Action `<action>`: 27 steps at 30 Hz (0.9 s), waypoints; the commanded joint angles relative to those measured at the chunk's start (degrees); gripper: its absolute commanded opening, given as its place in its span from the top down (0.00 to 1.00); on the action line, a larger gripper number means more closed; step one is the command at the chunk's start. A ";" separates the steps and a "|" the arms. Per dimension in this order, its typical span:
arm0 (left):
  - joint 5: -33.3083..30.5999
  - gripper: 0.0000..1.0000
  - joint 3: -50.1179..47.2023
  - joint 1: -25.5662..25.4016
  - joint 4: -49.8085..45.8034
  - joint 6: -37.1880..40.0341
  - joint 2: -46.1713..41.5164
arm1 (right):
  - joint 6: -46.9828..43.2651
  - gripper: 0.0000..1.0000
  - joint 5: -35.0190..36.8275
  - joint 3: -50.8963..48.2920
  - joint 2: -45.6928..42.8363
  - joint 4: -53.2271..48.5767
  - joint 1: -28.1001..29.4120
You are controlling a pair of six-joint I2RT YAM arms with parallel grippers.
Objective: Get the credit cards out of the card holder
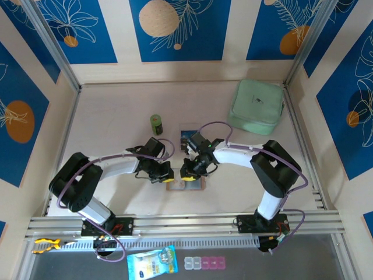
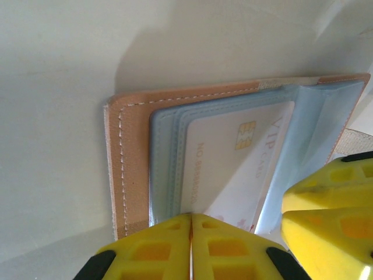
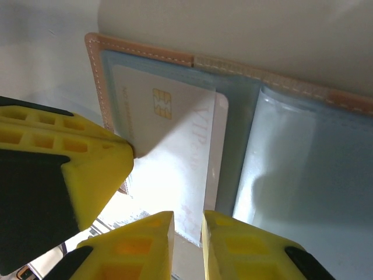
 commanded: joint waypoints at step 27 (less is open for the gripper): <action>-0.90 0.90 -0.11 -0.03 -1.61 0.21 -1.77 | -1.72 0.78 -0.30 2.41 4.31 -0.84 0.54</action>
